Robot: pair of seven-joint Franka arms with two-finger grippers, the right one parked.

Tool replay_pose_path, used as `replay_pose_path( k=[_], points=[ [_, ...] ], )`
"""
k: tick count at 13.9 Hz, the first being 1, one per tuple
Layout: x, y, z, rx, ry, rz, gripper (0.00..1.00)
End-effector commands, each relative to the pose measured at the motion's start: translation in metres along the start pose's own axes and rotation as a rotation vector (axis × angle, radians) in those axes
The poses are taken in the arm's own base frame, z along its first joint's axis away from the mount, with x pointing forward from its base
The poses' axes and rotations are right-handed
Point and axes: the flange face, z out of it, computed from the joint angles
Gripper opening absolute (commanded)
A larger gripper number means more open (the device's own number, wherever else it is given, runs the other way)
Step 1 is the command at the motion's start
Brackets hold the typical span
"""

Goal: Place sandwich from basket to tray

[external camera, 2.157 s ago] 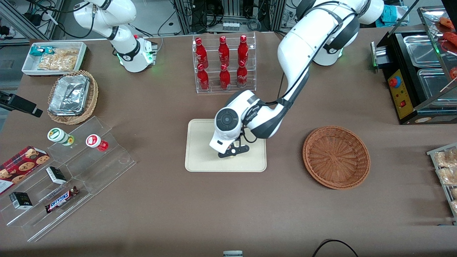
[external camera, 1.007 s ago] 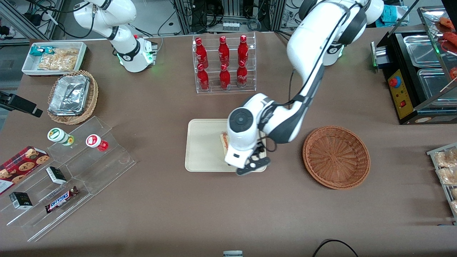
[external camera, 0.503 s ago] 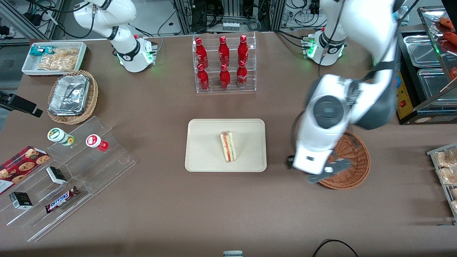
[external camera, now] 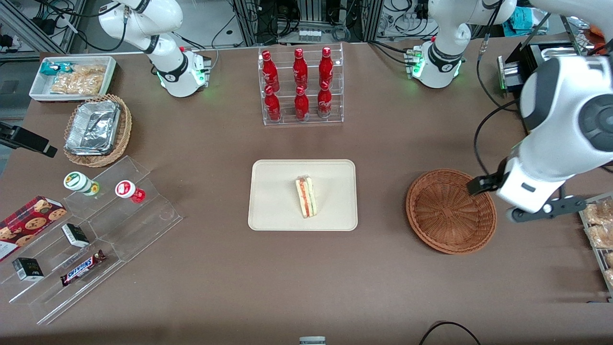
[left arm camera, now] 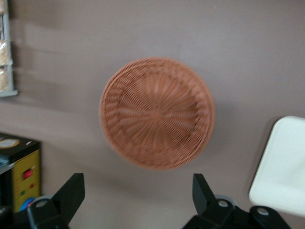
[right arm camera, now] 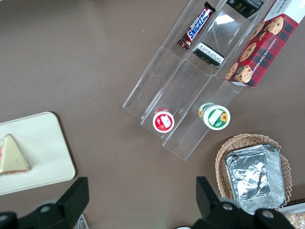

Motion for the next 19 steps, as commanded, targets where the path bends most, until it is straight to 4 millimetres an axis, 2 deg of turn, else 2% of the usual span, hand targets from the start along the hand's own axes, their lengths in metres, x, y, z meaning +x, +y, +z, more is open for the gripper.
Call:
replay_pose_path(
  k=[1, 4, 7, 10, 11, 13, 15, 17, 19],
  points=[
    [-0.009, -0.032, -0.015, -0.067, -0.057, 0.049, 1.0],
    [-0.013, -0.103, -0.028, -0.15, -0.074, 0.011, 1.0],
    [-0.017, -0.125, -0.029, -0.142, -0.108, 0.027, 1.0],
    [-0.027, -0.123, -0.036, -0.13, -0.151, 0.04, 1.0],
    [-0.032, -0.117, -0.039, -0.131, -0.157, 0.052, 1.0],
    [-0.039, -0.093, -0.045, -0.128, -0.152, 0.078, 1.0],
    [-0.039, -0.09, -0.045, -0.124, -0.15, 0.081, 1.0],
    [-0.06, -0.094, -0.04, -0.103, -0.238, 0.098, 1.0],
    [-0.08, -0.097, -0.04, -0.077, -0.187, 0.092, 1.0]
  ],
)
